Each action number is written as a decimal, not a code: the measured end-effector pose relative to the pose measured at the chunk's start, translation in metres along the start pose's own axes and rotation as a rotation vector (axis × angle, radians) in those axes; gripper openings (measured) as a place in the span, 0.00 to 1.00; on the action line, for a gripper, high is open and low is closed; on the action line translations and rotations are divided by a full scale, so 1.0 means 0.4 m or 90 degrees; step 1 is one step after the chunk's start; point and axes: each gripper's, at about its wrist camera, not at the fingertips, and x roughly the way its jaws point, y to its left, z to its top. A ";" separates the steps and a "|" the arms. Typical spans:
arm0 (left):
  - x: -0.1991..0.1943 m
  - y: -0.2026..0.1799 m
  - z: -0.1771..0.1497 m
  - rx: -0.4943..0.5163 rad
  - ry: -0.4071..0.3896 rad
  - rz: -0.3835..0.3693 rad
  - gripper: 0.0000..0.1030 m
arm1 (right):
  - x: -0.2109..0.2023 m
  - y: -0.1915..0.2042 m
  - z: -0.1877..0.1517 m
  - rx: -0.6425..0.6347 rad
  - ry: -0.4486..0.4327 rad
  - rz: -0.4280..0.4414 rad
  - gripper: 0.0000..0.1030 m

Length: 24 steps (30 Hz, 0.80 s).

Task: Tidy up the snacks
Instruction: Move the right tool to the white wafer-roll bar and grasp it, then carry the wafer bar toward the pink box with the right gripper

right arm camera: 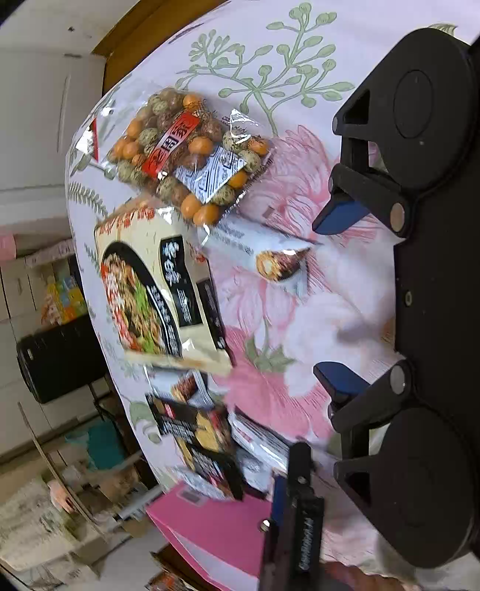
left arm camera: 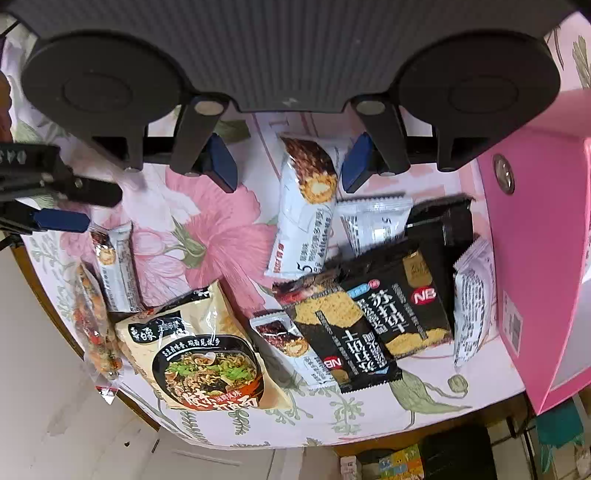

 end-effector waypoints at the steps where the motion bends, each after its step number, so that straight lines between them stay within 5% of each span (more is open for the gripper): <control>1: 0.004 0.000 0.002 -0.003 0.000 0.002 0.60 | 0.013 -0.008 0.002 0.014 -0.003 -0.007 0.76; 10: 0.015 0.004 0.012 -0.037 0.011 -0.033 0.34 | 0.064 -0.008 0.013 0.009 -0.119 -0.106 0.75; 15: 0.010 0.011 0.015 -0.060 0.020 -0.042 0.30 | 0.061 0.018 0.011 -0.035 -0.124 -0.169 0.36; 24: -0.032 0.017 -0.007 -0.098 0.032 -0.070 0.29 | 0.002 0.048 -0.002 0.000 -0.047 -0.027 0.33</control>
